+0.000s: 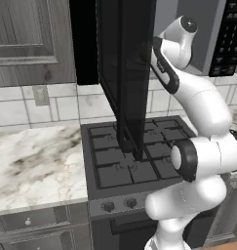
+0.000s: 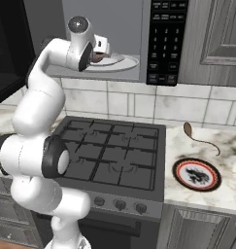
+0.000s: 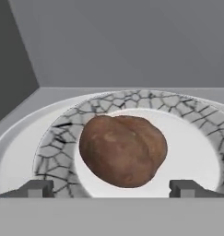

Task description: Pick the potato from the microwave and place it on plate located on the counter.

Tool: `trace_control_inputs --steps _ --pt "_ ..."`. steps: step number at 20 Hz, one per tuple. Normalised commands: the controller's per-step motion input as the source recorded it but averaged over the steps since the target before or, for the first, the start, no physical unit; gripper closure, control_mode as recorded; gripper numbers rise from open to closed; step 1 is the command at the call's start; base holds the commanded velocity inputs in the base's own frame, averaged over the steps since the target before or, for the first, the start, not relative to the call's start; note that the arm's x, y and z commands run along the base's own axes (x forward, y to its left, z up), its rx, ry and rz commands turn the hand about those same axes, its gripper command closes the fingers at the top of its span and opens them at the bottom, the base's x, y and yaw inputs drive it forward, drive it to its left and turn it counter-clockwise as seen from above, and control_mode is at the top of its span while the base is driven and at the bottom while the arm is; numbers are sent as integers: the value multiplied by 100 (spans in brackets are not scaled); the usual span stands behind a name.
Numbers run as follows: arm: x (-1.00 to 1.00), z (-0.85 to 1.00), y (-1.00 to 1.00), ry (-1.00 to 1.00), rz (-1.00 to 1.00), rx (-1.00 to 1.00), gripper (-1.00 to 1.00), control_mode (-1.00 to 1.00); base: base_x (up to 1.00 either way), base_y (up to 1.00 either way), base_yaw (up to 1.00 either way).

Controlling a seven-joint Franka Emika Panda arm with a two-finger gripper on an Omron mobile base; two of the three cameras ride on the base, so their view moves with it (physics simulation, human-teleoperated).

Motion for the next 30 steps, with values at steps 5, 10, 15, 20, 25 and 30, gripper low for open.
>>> trace_control_inputs --steps 5,10,15,20,25,30 --pt "53 3 -30 6 0 3 -100 -100 0 0 0" --pt "44 0 -7 8 0 1 -100 -100 0 0 0" --pt "8 -5 1 15 0 0 -100 -100 0 0 0" --pt "0 -22 0 17 0 0 -100 -100 0 0 0" --pt "0 -21 0 12 0 0 -100 -100 0 0 0" --pt "-1 -21 0 0 0 0 -100 -100 0 0 0"
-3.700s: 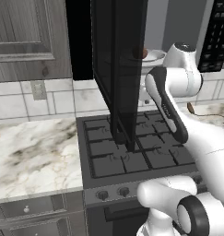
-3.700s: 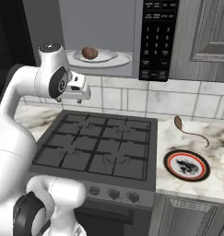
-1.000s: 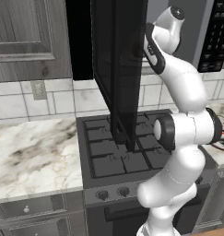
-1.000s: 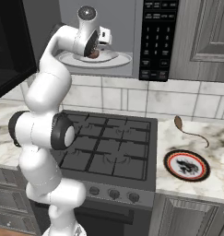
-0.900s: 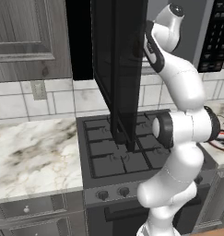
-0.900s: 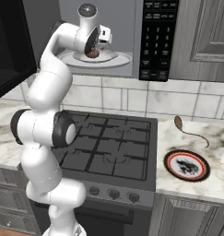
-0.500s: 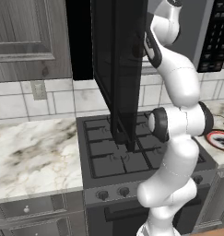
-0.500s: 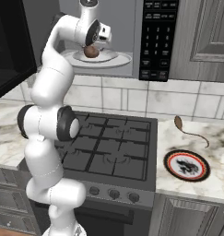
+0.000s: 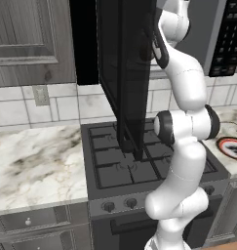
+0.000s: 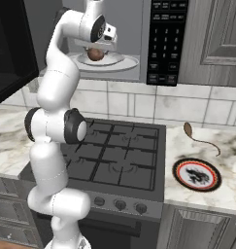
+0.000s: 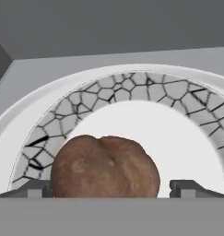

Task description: Pick the potato from the microwave and place it on plate located on the counter.

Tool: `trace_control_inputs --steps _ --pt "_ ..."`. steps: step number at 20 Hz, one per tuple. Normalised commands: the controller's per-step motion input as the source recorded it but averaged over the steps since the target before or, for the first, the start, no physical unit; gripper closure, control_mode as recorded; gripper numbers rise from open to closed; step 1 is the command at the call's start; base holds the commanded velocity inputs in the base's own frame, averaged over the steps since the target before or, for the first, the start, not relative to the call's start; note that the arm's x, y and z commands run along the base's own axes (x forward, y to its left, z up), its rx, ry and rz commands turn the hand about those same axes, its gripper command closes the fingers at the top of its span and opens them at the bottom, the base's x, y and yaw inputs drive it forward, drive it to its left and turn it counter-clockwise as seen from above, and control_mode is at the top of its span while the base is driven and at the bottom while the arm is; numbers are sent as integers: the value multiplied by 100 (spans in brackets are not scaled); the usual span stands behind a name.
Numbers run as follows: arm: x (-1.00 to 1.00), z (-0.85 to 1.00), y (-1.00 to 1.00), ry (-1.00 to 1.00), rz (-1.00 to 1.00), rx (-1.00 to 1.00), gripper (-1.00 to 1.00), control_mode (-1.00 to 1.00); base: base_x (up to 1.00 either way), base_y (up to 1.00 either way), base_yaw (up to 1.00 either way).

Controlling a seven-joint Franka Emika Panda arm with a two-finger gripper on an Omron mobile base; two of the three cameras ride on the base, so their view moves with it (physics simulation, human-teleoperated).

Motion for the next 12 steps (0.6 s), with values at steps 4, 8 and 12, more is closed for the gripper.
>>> trace_control_inputs --steps 4,8,12 --pt "-8 -36 0 -4 0 0 -100 -100 0 0 0" --pt "-13 -36 0 -9 0 0 -100 -100 0 0 0" --pt "-5 -29 0 -18 0 1 -100 -100 0 0 0"
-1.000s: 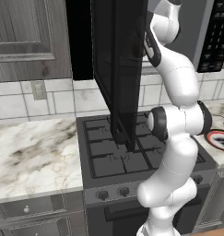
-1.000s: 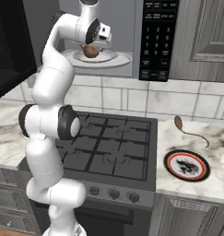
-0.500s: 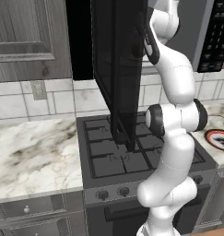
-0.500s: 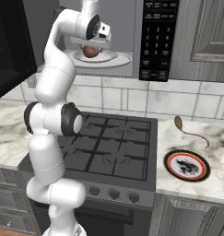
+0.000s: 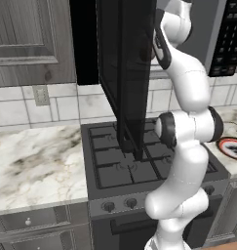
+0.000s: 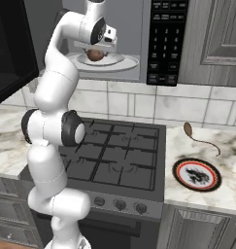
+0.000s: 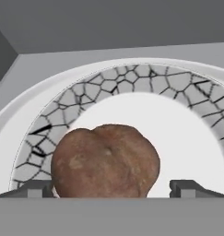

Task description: Pick the potato from the microwave and place it on plate located on the counter.

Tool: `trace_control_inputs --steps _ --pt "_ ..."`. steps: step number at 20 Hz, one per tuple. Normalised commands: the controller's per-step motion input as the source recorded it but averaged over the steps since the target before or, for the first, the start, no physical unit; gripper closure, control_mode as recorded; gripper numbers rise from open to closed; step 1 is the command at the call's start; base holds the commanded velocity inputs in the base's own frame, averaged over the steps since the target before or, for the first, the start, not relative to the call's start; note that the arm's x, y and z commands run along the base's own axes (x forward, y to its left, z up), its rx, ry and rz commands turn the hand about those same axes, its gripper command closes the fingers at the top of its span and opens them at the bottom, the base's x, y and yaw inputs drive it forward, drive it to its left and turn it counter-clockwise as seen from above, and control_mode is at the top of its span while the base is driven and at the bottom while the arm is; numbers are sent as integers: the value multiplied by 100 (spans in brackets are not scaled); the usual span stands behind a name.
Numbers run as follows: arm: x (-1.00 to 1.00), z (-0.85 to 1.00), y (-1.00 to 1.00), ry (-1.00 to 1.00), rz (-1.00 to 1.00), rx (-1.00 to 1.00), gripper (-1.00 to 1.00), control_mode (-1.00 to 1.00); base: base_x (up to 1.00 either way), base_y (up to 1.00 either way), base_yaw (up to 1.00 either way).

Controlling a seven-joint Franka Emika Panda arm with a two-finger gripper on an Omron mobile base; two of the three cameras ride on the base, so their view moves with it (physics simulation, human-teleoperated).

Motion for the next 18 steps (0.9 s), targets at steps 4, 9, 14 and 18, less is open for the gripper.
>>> trace_control_inputs --steps 4,9,14,18 --pt "0 -31 1 -24 3 5 -100 -100 0 0 0" --pt "1 -35 6 -23 4 6 -100 -100 0 0 0" --pt "20 -3 17 -2 0 2 -100 -100 0 0 0" --pt "37 0 23 0 0 0 100 -100 0 0 0"
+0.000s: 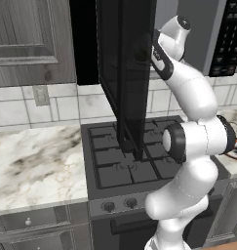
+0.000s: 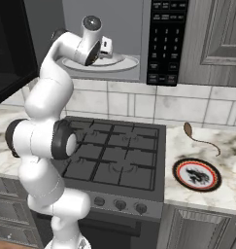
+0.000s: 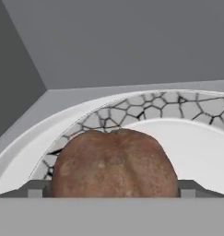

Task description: Pick the potato from the microwave and place it on plate located on the counter.

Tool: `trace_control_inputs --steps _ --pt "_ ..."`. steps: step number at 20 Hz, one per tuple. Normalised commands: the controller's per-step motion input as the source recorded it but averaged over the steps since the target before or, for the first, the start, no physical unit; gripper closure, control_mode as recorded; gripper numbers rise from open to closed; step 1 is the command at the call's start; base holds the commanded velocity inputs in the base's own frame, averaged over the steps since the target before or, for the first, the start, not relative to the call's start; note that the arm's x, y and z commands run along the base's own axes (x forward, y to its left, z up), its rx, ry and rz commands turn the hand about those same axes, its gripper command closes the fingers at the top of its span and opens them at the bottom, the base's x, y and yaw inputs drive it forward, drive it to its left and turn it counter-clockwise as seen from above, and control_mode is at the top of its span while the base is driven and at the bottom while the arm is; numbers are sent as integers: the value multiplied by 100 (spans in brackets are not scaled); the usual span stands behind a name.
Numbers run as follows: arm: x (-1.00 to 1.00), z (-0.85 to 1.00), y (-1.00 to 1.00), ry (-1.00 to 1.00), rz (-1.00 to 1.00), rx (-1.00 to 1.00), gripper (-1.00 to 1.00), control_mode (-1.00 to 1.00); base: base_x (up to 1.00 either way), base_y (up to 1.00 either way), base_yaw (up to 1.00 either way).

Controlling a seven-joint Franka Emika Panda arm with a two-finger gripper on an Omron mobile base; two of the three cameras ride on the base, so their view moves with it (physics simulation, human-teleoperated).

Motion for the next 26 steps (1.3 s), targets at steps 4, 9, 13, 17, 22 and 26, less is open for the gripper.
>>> trace_control_inputs --steps 4,9,13,17,22,26 --pt "29 0 15 0 0 0 100 -100 0 0 0" --pt "-40 0 -20 -6 0 1 100 -100 0 0 0" --pt "-100 0 -58 -17 0 2 100 -100 0 0 0" --pt "-100 -1 -53 -16 0 2 100 -100 0 0 0" --pt "-100 12 -14 -2 0 -3 100 -100 0 0 0" --pt "-100 15 0 10 2 -15 100 -100 0 0 0"
